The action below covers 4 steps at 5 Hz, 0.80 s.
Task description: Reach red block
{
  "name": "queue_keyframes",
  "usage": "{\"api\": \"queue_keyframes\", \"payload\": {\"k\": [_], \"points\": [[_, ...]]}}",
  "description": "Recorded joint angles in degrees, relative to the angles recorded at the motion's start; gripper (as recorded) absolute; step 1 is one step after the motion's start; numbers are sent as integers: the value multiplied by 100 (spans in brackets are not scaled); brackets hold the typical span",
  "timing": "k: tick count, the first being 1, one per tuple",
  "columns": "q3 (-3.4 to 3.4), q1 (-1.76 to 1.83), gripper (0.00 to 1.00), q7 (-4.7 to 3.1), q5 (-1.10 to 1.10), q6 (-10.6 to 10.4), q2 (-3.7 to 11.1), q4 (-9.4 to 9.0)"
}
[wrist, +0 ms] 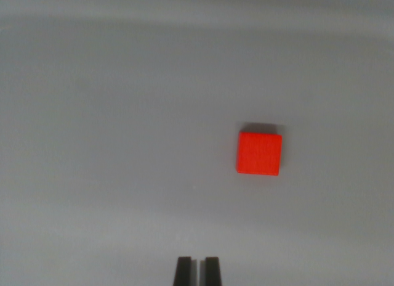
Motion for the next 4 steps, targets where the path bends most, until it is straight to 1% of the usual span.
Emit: {"api": "queue_keyframes", "payload": {"k": [1, 2, 3, 4], "points": [[0, 0, 0, 0, 0, 0, 0, 0], [-22, -26, 0, -24, 8, -212, 111, -104], [-22, -26, 0, -24, 8, -212, 111, -104], [-46, -55, 0, -50, 18, -452, 237, -221]]}}
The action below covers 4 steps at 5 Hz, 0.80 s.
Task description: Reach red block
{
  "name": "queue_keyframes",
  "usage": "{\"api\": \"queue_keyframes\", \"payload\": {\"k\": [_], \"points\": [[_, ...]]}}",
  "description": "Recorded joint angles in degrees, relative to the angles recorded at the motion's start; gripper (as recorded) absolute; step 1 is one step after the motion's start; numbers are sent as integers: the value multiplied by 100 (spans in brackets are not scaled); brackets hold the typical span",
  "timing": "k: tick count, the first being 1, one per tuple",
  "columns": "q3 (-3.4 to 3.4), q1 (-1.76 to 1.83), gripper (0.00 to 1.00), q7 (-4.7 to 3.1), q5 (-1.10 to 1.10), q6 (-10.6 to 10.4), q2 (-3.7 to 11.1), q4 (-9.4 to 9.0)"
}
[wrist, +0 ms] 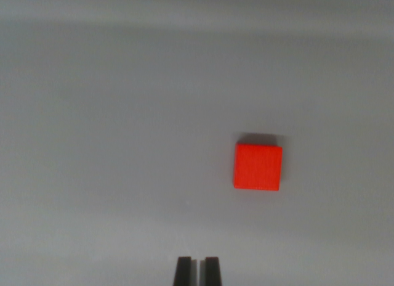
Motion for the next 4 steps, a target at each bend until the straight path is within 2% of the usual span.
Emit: {"api": "queue_keyframes", "payload": {"k": [1, 2, 3, 4], "points": [[0, 0, 0, 0, 0, 0, 0, 0], [-26, -30, 0, -28, 10, -253, 133, -124], [-26, -30, 0, -28, 10, -253, 133, -124], [-52, -62, 0, -57, 21, -515, 271, -252]]}}
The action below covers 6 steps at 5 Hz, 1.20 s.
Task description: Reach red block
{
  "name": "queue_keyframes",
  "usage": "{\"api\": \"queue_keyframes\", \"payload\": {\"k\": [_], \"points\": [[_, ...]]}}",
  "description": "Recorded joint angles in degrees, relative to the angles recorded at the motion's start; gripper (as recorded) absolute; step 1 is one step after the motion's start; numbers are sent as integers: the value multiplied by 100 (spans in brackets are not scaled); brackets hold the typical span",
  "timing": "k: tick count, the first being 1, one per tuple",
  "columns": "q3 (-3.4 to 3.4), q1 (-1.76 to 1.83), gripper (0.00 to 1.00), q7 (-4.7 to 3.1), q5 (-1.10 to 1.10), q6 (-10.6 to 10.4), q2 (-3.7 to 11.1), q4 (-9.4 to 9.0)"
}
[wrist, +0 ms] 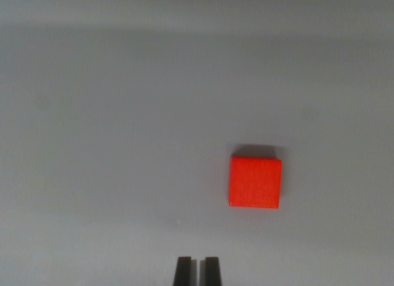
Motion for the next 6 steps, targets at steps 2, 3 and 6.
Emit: {"api": "queue_keyframes", "payload": {"k": [2, 3, 6], "points": [[-28, -33, 0, -30, 11, -272, 143, -133], [-28, -33, 0, -30, 11, -272, 143, -133], [-83, -98, 0, -90, 33, -815, 428, -399]]}}
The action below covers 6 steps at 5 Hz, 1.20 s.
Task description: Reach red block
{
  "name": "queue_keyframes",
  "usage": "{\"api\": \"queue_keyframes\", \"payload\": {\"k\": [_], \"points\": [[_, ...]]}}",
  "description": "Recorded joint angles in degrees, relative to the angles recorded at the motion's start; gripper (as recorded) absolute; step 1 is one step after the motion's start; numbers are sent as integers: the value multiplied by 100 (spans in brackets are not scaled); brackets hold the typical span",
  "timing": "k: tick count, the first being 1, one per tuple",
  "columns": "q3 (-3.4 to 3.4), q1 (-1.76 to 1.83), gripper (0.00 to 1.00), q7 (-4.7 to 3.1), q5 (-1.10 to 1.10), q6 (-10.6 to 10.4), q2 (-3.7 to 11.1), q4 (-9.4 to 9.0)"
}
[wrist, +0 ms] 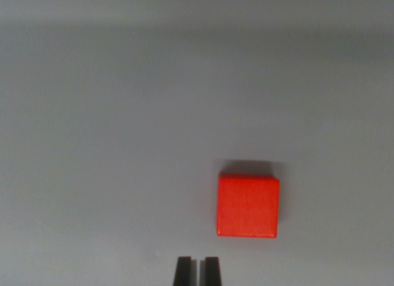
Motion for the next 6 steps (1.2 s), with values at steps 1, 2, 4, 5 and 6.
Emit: {"api": "queue_keyframes", "payload": {"k": [1, 2, 4, 5, 6], "points": [[0, 0, 0, 0, 0, 0, 0, 0], [-27, -32, 0, -29, 11, -265, 139, -129], [-51, -61, 0, -56, 20, -507, 266, -248], [-51, -61, 0, -56, 20, -507, 266, -248], [-76, -91, 0, -83, 30, -751, 394, -367]]}}
